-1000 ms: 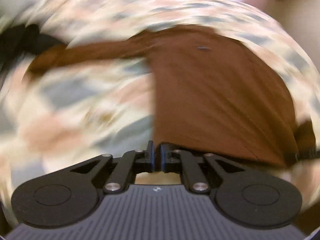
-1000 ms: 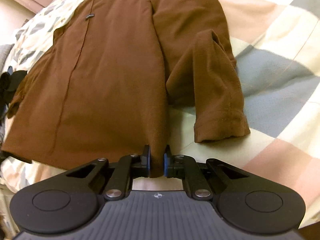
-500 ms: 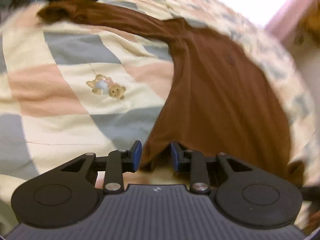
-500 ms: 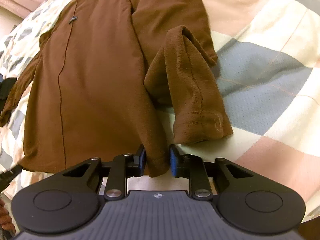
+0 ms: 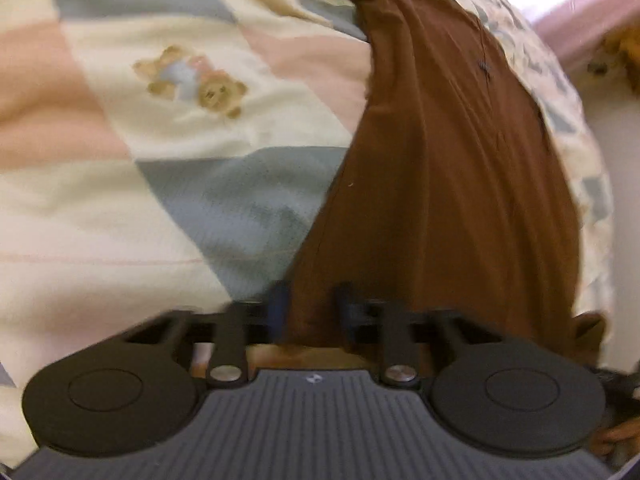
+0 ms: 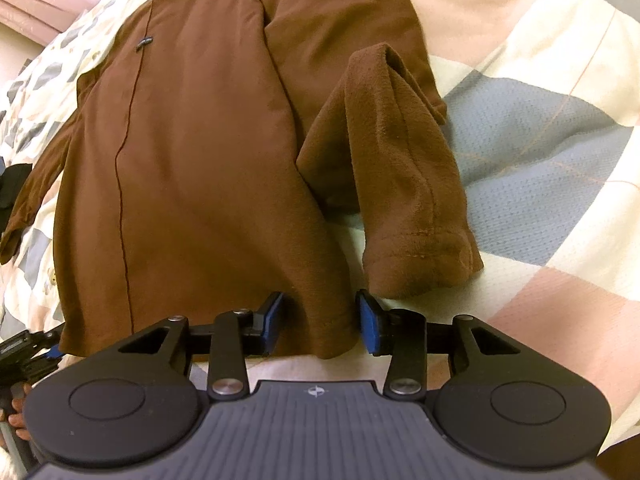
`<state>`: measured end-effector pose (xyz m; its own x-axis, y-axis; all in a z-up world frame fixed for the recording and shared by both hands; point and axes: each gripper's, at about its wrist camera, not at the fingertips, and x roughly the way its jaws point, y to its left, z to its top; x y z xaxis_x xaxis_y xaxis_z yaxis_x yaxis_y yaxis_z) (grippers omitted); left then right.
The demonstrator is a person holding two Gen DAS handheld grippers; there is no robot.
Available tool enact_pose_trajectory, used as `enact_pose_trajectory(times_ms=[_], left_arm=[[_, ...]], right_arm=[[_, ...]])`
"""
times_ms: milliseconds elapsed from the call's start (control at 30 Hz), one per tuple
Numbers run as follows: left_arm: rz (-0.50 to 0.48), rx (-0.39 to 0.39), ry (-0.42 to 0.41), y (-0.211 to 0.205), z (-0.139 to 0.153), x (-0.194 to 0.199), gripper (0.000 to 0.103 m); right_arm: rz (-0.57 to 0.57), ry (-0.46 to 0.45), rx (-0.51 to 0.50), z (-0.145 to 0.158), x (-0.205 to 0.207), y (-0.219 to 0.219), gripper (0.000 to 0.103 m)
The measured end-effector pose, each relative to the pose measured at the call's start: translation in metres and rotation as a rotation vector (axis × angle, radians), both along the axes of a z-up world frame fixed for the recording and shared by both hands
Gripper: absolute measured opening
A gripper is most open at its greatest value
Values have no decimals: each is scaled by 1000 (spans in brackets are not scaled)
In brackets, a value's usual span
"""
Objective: Fold clothes
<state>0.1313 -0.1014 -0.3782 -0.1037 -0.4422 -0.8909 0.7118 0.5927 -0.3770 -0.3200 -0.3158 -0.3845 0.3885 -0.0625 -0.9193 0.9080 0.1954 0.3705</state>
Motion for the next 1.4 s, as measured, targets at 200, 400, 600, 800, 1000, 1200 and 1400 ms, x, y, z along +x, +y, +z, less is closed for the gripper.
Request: enact_pose_trajectory(times_ms=[200, 400, 600, 800, 1000, 1200, 1400], left_arm=[[22, -79, -174, 32, 75, -5, 5], [-53, -7, -198, 41, 70, -7, 7], [-211, 201, -249, 25, 14, -27, 20], [-374, 196, -250, 22, 66, -37, 22], [-459, 27, -177, -52, 68, -83, 24], [-492, -77, -133, -113, 64, -143, 24], [-449, -119, -138, -144, 70, -186, 24]], right_arm=[[35, -2, -27, 20, 0, 5, 10], [49, -16, -40, 39, -3, 9, 9], [14, 23, 28, 5, 0, 10, 33], [-36, 36, -102, 60, -29, 30, 52], [-99, 107, -323, 63, -35, 9, 79], [-56, -7, -287, 69, -67, -62, 4], [-528, -342, -371, 167, -210, -166, 6]])
